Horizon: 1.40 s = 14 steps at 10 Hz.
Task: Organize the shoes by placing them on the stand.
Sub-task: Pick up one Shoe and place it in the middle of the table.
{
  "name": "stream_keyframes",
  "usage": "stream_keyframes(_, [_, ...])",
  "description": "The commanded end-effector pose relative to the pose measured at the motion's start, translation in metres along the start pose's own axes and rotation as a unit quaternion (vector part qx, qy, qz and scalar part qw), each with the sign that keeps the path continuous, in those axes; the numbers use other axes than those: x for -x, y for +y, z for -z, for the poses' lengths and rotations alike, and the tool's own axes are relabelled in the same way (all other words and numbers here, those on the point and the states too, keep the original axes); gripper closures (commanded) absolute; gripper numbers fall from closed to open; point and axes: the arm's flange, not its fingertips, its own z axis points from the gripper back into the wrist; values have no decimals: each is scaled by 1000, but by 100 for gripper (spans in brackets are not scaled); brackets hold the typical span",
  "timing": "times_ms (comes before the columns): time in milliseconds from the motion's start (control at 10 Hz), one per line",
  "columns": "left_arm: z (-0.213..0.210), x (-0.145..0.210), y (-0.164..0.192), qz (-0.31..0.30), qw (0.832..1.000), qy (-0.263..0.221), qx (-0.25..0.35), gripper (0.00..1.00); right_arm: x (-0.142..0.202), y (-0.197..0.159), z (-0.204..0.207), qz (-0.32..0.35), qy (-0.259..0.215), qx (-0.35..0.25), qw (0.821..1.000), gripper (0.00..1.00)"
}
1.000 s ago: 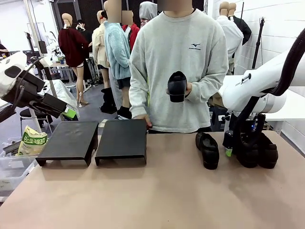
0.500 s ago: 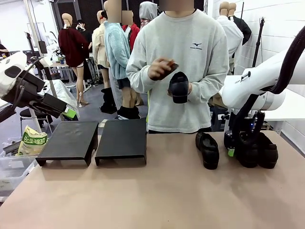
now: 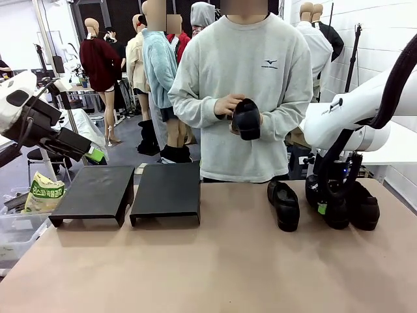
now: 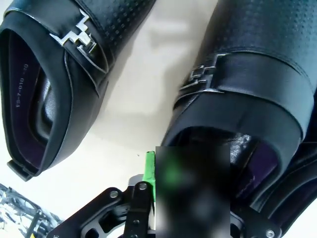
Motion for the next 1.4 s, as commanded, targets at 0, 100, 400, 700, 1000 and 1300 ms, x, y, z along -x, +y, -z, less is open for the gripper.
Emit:
stream_keyframes(0, [0, 1, 2, 2, 1000, 0, 3, 0, -2, -1, 6, 19, 19, -2, 1000, 100])
stream_keyframes(100, [0, 1, 2, 2, 1000, 0, 3, 0, -2, -2, 5, 20, 18, 1, 1000, 100])
stream_keyframes(400, [0, 1, 2, 2, 1000, 0, 3, 0, 10, 4, -31, 47, -35, 36, 998, 100])
stream_keyframes(700, [0, 1, 2, 2, 1000, 0, 3, 0, 52, 26, -101, 100, -97, 36, 990, 100])
stream_keyframes(1000, [0, 1, 2, 2, 1000, 0, 3, 0, 99, 65, -132, 83, -117, 29, 989, 100])
stream_keyframes(1300, [0, 1, 2, 2, 1000, 0, 3, 0, 136, 106, -135, 48, -88, 32, 994, 100])
